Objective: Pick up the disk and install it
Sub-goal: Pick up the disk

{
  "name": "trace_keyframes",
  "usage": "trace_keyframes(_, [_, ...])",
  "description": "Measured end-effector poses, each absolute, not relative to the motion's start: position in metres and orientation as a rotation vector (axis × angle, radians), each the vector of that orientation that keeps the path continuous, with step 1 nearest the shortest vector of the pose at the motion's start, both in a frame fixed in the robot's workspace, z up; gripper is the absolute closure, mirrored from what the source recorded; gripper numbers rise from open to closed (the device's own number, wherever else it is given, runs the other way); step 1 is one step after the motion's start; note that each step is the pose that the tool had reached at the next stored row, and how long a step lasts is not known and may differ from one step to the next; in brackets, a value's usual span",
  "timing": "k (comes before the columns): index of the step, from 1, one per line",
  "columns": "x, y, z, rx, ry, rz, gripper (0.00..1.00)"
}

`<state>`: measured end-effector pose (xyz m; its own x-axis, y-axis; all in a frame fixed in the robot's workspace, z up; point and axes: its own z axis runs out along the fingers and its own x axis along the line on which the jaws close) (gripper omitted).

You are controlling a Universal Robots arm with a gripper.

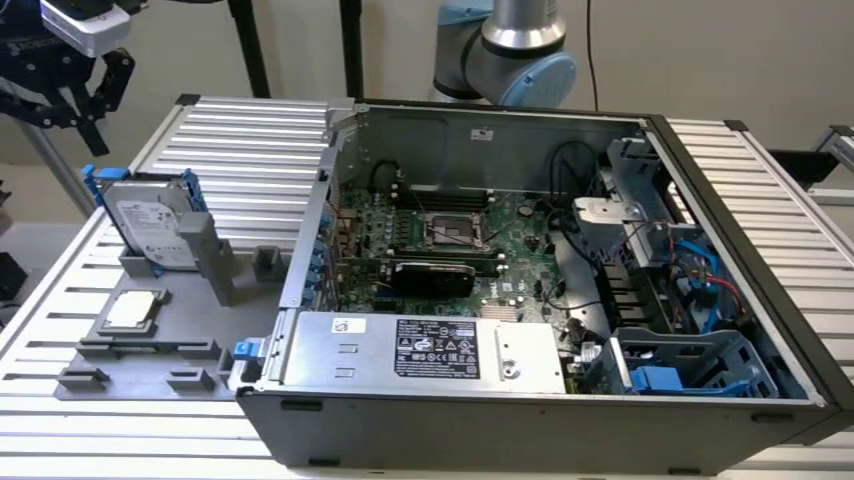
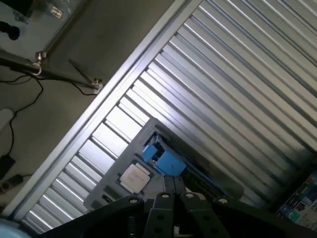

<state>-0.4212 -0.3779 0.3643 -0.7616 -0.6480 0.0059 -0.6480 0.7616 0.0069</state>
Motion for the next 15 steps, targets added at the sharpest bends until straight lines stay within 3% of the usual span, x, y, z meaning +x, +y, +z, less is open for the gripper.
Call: trace_keyframes(15, [-0.4212,-0.3779,0.3602,1.472,-2.766,-0.005,1.0])
